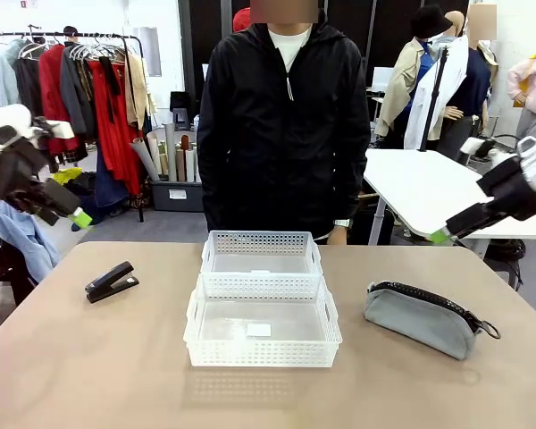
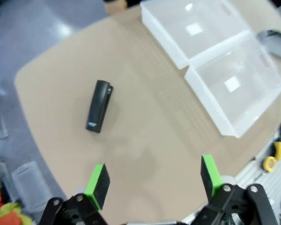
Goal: Distribute items into two baskets.
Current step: Pick up the Pencil pouch that the person points to.
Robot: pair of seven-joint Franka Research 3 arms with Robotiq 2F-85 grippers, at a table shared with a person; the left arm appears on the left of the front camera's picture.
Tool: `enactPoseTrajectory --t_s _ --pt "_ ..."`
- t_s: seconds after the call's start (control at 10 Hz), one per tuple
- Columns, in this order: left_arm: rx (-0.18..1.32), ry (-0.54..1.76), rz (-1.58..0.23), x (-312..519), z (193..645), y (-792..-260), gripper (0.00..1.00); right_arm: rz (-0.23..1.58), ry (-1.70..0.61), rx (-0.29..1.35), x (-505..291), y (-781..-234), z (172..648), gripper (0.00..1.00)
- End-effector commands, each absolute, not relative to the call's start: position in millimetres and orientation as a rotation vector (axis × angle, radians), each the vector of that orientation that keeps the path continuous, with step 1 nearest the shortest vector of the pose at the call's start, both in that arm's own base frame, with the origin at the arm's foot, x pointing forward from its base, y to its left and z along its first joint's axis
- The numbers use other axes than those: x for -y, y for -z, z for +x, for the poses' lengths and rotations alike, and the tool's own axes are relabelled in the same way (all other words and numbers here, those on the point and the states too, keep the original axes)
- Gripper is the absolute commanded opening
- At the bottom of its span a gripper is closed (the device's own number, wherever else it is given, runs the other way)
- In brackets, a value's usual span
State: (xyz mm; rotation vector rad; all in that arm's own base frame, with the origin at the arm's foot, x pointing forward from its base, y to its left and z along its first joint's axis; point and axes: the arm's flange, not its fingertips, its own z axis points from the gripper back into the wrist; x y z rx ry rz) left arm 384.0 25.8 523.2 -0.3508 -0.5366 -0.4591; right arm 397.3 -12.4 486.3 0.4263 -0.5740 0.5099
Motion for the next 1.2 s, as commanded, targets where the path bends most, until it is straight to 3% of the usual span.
enactPoseTrajectory --t_s 0.0,0.5,1.1 --pt "0.539 0.510 -0.470 -44.4 391.3 -508.8 1.00 0.513 -0.527 0.574 34.1 -494.7 406.2 1.00" --pt "0.640 0.545 -0.553 -88.1 368.3 -497.1 1.00 0.593 -0.473 0.664 85.9 -498.7 387.1 1.00" --pt "0.739 0.605 -0.529 -93.4 355.4 -511.8 1.00 0.607 -0.475 0.768 102.1 -503.6 364.4 1.00"
